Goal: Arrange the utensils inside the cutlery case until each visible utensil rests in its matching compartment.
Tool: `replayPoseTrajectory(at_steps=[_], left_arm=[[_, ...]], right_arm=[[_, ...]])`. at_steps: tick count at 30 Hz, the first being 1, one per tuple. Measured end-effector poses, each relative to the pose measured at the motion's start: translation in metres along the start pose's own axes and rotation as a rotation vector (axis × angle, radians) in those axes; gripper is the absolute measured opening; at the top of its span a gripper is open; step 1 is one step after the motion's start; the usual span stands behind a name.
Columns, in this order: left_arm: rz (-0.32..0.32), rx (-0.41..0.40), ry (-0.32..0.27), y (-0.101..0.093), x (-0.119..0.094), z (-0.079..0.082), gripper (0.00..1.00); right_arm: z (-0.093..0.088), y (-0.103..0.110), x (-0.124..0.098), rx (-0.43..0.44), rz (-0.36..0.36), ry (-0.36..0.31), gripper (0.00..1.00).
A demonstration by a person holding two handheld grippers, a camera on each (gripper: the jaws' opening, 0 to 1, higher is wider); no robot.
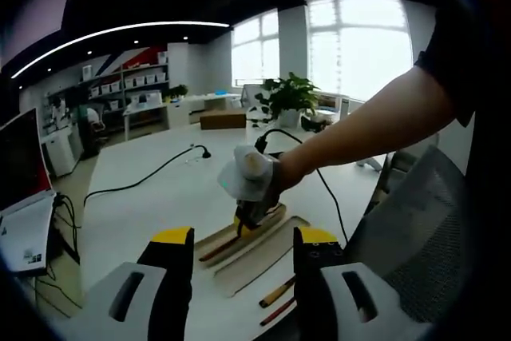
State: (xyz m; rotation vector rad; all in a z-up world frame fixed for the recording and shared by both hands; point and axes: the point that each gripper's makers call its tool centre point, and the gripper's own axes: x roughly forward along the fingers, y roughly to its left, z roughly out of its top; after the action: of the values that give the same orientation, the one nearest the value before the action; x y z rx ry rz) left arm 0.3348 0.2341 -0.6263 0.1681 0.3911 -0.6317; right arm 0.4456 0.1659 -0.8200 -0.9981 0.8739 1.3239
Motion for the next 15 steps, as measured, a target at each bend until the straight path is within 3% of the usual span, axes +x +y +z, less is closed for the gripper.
replayPoseTrajectory(at_steps=[15], left_arm=[[0.006, -0.004, 0.010, 0.0010, -0.0002, -0.0023, 0.50]], right_arm=[[-0.0027, -0.0036, 0.0058, -0.007, -0.003, 0.003, 0.00]])
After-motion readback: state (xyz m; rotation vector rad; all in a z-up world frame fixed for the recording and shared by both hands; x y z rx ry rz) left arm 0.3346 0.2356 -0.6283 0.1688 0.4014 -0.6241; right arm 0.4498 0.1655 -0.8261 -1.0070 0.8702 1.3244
